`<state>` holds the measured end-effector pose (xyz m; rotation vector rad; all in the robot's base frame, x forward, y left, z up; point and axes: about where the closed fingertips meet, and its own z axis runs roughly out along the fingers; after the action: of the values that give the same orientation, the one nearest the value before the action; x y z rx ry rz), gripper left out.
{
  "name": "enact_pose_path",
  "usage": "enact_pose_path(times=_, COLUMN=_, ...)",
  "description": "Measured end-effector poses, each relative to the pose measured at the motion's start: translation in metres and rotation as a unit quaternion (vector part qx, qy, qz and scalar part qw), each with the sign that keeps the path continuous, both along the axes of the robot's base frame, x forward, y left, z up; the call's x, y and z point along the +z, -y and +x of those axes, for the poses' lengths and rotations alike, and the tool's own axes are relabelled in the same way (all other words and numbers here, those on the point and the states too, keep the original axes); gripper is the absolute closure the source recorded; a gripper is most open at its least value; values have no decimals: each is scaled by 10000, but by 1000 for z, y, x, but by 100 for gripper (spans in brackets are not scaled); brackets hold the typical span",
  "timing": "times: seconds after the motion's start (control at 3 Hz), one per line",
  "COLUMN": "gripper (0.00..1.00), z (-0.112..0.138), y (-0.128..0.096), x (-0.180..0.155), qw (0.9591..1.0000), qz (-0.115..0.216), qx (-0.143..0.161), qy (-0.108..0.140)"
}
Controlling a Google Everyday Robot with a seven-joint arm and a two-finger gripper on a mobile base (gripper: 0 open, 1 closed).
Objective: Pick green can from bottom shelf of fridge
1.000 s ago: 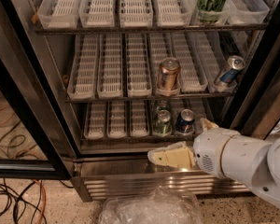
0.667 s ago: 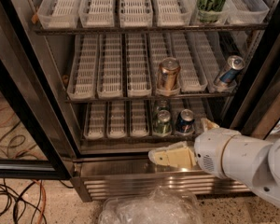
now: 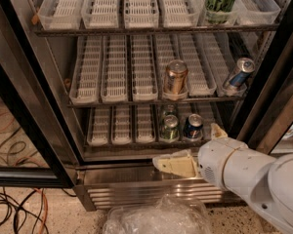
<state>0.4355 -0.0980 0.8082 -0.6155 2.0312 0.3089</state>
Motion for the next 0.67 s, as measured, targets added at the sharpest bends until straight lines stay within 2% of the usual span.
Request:
enact_pose_path(times=0.33, gripper=0, z=31, y=22, x=12, qw=9958, qz=378, qx=-658, qy=502)
enact_pose_path(times=0.67, gripper=0, z=46, y=64, x=3, qw=9878, qz=304, qx=-1187, qy=966)
